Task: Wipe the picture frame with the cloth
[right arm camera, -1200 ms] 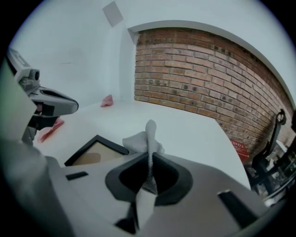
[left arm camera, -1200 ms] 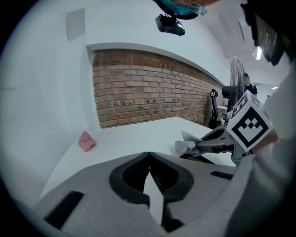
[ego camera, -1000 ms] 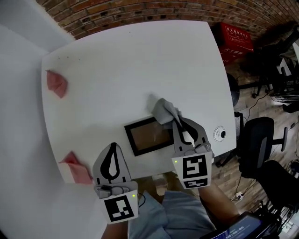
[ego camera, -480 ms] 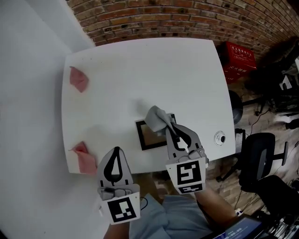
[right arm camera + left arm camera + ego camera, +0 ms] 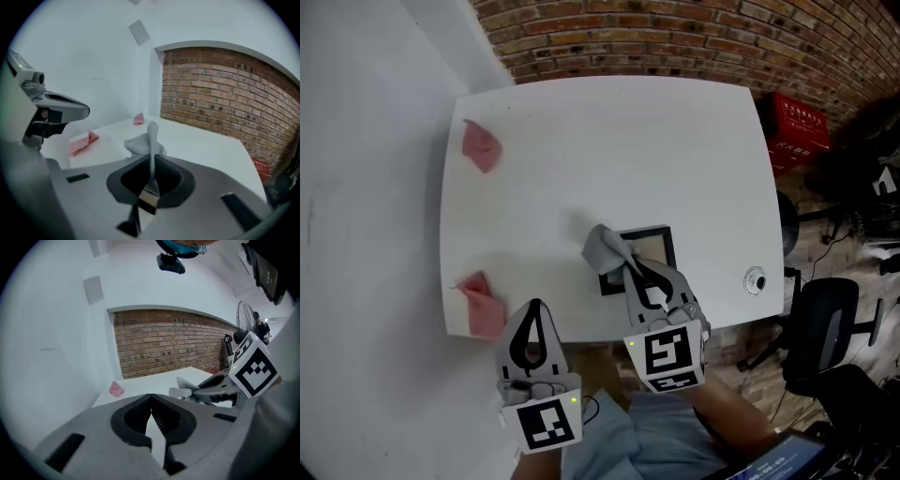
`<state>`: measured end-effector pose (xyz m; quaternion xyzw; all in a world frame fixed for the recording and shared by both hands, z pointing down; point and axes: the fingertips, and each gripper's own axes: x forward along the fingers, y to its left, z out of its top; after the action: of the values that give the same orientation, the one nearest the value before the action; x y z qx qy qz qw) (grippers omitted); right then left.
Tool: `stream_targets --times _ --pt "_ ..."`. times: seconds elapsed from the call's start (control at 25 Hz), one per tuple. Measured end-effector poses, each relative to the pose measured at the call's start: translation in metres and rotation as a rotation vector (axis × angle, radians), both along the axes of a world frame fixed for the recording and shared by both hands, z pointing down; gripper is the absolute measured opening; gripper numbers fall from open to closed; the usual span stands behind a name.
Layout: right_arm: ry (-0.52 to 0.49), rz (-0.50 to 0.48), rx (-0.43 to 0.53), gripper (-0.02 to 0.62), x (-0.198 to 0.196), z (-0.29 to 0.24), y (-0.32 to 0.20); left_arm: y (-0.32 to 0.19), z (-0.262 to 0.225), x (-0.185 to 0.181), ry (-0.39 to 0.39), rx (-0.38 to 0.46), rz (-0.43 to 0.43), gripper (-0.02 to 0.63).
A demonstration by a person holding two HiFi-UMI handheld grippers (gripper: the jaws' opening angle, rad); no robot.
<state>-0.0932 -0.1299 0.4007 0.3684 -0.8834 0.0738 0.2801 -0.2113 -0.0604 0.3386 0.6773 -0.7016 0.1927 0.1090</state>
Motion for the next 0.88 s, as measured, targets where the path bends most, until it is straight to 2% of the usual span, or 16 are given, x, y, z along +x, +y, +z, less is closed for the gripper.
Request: stream_targets --times 0.52,0.88 --pt "0.078 -0.024 -0.127 0.025 -0.009 0.067 0.012 -0.013 0.052 -0.012 0.039 -0.092 0.014 0.009" --pt "0.084 -0.023 -0.146 0.025 -0.011 0.079 0.012 -0.016 0.067 -0.015 0.041 -0.124 0.019 0.009"
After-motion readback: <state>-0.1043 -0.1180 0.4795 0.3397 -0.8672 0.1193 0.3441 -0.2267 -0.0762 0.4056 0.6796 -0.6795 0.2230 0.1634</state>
